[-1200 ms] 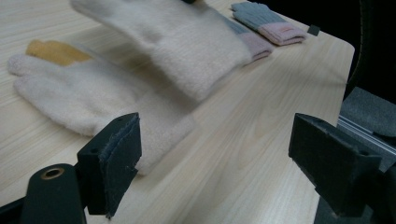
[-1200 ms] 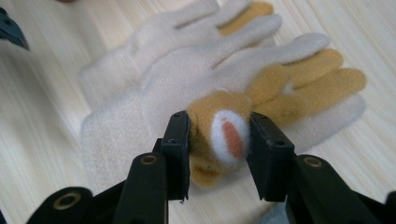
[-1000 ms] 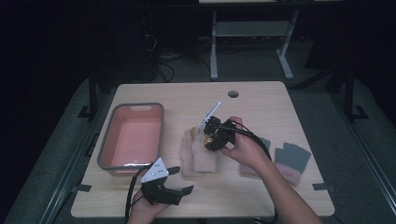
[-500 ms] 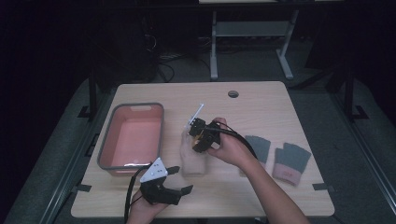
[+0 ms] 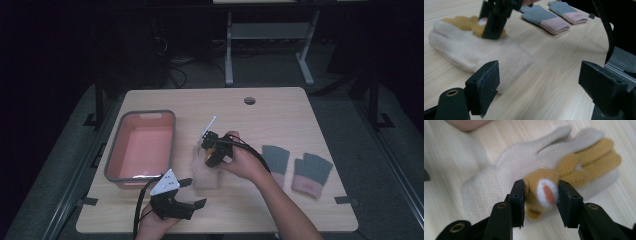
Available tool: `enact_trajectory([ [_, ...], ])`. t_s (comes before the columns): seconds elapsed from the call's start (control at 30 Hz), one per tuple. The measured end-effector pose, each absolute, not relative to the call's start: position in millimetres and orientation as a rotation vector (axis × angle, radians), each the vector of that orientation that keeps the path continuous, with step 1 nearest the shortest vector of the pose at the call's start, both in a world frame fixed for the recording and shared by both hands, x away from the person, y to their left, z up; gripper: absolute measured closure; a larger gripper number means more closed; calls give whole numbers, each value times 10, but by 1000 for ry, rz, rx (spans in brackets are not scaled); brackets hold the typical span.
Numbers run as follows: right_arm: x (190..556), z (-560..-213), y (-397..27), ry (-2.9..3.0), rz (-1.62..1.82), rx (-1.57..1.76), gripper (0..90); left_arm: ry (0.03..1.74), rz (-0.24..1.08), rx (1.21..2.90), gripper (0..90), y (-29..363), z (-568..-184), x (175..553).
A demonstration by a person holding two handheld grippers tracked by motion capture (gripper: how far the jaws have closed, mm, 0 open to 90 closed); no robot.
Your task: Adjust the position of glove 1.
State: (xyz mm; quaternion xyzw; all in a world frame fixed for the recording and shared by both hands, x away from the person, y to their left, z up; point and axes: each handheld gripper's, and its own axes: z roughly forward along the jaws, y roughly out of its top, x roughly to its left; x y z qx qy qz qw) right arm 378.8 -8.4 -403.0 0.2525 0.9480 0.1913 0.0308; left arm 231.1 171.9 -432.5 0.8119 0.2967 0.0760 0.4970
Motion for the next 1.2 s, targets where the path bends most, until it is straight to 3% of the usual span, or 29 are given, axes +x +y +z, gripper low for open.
enact_trajectory([
  [0.3, 3788, -4123, -123, 2927, 599, 806, 533, 727, 184, 1963, 171, 1733, -4329, 2323],
  [0.67, 3785, -3981, -215, 2915, 705, 816, 455, 724, 177, 1970, 171, 1713, -4342, 2324],
  [1.03, 3790, -3861, -64, 2907, 708, 754, 443, 725, 171, 1964, 171, 1708, -4342, 2325],
  [1.2, 3806, -3895, 104, 2928, 649, 696, 485, 725, 173, 1960, 171, 1713, -4335, 2320],
])
